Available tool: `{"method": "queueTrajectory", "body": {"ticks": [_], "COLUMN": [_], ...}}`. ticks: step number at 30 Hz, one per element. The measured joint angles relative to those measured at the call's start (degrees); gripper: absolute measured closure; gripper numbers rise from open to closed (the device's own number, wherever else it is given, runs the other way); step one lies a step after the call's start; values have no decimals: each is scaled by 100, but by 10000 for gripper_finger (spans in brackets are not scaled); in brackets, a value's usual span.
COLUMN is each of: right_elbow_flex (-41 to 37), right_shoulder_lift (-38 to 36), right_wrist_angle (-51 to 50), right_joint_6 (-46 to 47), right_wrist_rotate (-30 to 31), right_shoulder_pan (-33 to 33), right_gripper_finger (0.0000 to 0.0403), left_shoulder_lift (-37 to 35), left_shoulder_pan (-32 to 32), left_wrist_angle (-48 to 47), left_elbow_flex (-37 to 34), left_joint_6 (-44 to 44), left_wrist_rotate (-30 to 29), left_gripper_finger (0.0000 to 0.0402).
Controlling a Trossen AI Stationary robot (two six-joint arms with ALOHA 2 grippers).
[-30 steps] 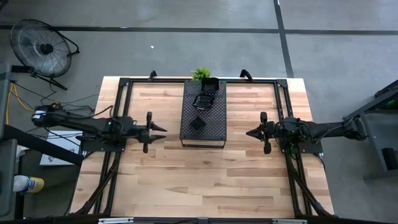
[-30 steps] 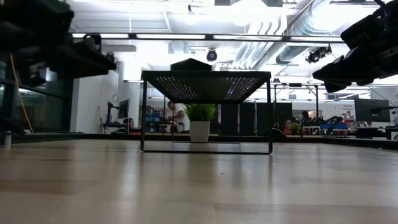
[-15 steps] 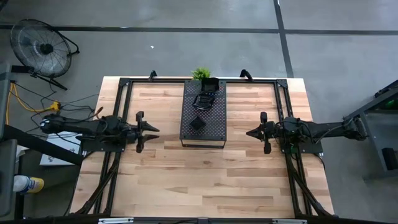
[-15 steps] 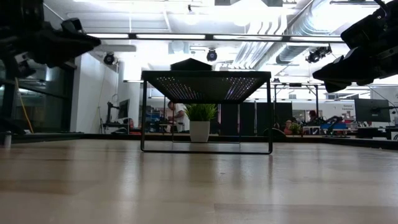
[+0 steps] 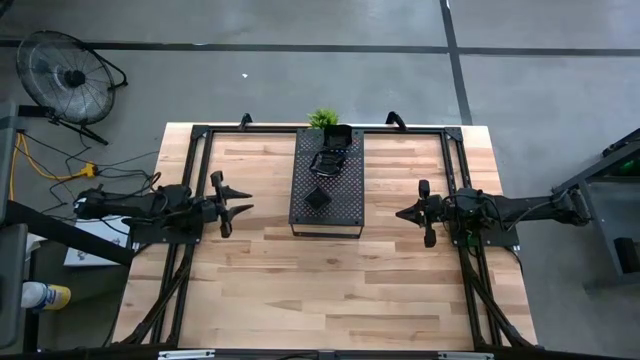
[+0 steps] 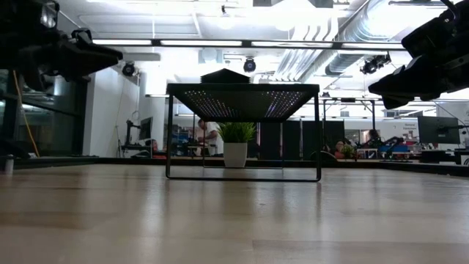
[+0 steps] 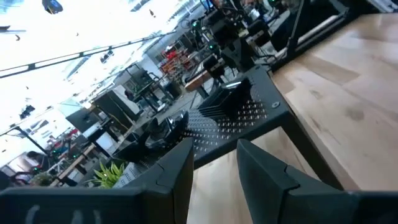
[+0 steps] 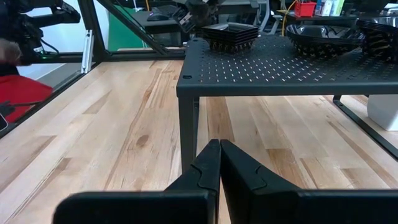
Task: Pick & Place Mini shaped plates
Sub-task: Return to Home Position
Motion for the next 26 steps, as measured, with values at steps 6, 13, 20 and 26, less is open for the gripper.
{"method": "queueTrajectory", "body": {"ticks": [6,13,20,26], "right_elbow_flex": [0,0,0,0], "right_shoulder_lift": [0,0,0,0], "right_wrist_angle": [0,0,0,0], "right_joint_6": [1,1,0,2], "right_wrist_rotate": [0,0,0,0], "right_shoulder_pan": [0,-1,0,0], "right_gripper_finger": [398,398,398,398], "left_shoulder_lift": [-1,-3,-3,-3], "left_shoulder_pan": [0,0,0,0], "left_wrist_angle": [-87,-176,-180,-185], "left_elbow_flex": [-4,-7,-7,-9], "left_joint_6": [-1,-3,-3,-3], "left_wrist_rotate": [1,-1,1,1], "left_gripper_finger": [282,282,282,282]}}
